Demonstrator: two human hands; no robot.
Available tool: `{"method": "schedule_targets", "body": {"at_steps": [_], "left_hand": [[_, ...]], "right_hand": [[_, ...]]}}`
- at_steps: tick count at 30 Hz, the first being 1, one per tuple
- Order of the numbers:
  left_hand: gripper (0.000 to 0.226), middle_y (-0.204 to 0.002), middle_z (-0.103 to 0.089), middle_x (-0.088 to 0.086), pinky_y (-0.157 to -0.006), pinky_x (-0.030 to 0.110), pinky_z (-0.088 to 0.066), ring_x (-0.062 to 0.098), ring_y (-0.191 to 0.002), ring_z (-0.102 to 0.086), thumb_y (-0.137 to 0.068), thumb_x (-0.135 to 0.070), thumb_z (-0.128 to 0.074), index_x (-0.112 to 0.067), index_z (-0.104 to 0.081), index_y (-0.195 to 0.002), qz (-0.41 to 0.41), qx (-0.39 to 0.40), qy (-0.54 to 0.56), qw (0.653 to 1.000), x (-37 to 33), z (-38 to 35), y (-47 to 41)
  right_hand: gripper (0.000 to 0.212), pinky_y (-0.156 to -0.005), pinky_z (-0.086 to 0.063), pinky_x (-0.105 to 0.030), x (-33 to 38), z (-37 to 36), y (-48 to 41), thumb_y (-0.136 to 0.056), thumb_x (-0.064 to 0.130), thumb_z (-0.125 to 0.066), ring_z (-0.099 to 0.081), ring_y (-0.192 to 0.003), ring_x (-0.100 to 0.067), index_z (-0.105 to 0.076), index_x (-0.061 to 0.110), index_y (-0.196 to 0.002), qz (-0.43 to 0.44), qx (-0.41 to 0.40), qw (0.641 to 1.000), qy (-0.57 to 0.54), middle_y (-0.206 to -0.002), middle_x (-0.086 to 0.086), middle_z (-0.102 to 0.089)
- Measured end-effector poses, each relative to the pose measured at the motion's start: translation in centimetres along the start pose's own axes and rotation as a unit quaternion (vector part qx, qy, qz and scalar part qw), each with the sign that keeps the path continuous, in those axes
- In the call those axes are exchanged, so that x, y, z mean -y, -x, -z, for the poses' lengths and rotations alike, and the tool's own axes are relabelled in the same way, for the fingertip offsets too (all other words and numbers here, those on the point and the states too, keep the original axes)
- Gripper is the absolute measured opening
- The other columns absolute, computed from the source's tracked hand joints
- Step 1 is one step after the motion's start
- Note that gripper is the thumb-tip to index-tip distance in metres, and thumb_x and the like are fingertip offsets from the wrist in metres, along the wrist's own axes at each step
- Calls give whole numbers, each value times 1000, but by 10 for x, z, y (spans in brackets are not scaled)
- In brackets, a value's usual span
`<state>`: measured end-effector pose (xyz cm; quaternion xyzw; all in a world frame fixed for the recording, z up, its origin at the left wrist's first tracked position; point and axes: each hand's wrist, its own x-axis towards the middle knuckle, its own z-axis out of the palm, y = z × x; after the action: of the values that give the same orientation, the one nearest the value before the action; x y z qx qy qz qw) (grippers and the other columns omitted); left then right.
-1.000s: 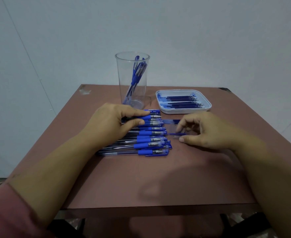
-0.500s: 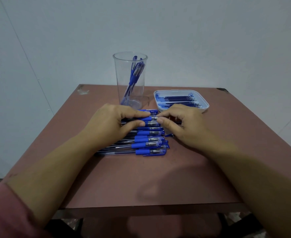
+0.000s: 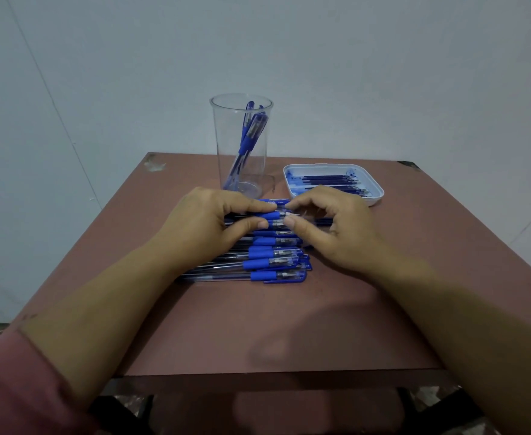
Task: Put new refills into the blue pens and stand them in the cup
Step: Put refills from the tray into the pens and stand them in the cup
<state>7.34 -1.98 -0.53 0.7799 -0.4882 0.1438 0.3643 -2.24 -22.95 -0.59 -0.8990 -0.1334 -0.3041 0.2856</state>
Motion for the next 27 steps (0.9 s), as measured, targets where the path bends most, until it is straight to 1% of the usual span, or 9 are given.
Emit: {"method": "schedule_targets", "body": {"at_steps": [3,5,9,11,14,17,21,24,27], "left_hand": [[33,-95,-75,-9,-74,38,-57,7,-85,-70,-83,-36,-72,-38,-66,-116,3,-1,-9,1000,2,-1,0],[33,-95,-75,-9,-74,39,-57,8,-85,-70,-84,-38,-72,-37,-66,-116,2,-2,-9,1000,3,-1,1],[32,-97,-75,-10,-74,38,-58,6,-86,-70,-84,-40,-69,-35,-68,-116,-4,-3,-7,1000,3,-1,1],[31,-96,-75,-9,-74,39,-58,8,-86,-70,-84,-36,-72,-36,-68,-115,-1,-3,-10,1000,3,-1,1],[31,-96,-75,-8,-74,40,-57,9,-85,-70,-83,-33,-74,-35,-69,-114,6,-1,-15,1000,4,-1,1],[30,-97,-75,-9,-75,38,-57,7,-86,-70,-83,-33,-73,-34,-71,-113,4,-2,-12,1000,4,-1,0],[30,-96,-75,-9,-74,39,-57,7,-85,-70,-83,-34,-73,-35,-70,-113,-2,0,-20,1000,3,-1,0],[29,-97,-75,-9,-75,38,-57,7,-86,-70,-83,-32,-74,-36,-71,-112,2,0,-20,1000,4,-1,0],[30,-97,-75,-10,-75,37,-57,6,-86,-70,-84,-33,-74,-35,-70,-113,-3,-1,-18,1000,4,-1,0]], "right_hand": [[9,-69,-50,-25,-2,-2,-1,-88,21,-70,-59,-76,-6,-71,15,-94,30,-5,999,27,-84,5,-67],[12,-68,-50,-24,-1,-2,-1,-84,18,-74,-59,-76,-7,-69,16,-95,33,-4,999,27,-85,5,-65],[19,-71,-50,-24,2,0,1,-87,30,-69,-60,-79,-7,-68,17,-101,10,-2,1000,10,-88,8,-64],[16,-71,-49,-25,1,0,1,-90,28,-64,-59,-79,-7,-70,16,-99,14,0,1000,21,-86,7,-66],[14,-70,-49,-22,0,-1,0,-87,21,-70,-58,-77,-6,-70,15,-99,37,1,998,49,-87,5,-67],[23,-70,-47,-15,0,0,1,-84,28,-74,-58,-78,-6,-68,18,-104,21,1,999,32,-88,7,-65],[15,-68,-47,-22,-1,-2,0,-92,29,-62,-57,-76,-6,-70,17,-96,10,4,999,32,-83,8,-64],[14,-68,-48,-20,0,-1,0,-87,25,-70,-58,-75,-7,-69,18,-99,11,13,999,36,-87,7,-65],[19,-68,-46,-15,1,0,1,-88,33,-67,-59,-77,-7,-68,19,-101,-8,8,1000,17,-87,9,-64]]}}
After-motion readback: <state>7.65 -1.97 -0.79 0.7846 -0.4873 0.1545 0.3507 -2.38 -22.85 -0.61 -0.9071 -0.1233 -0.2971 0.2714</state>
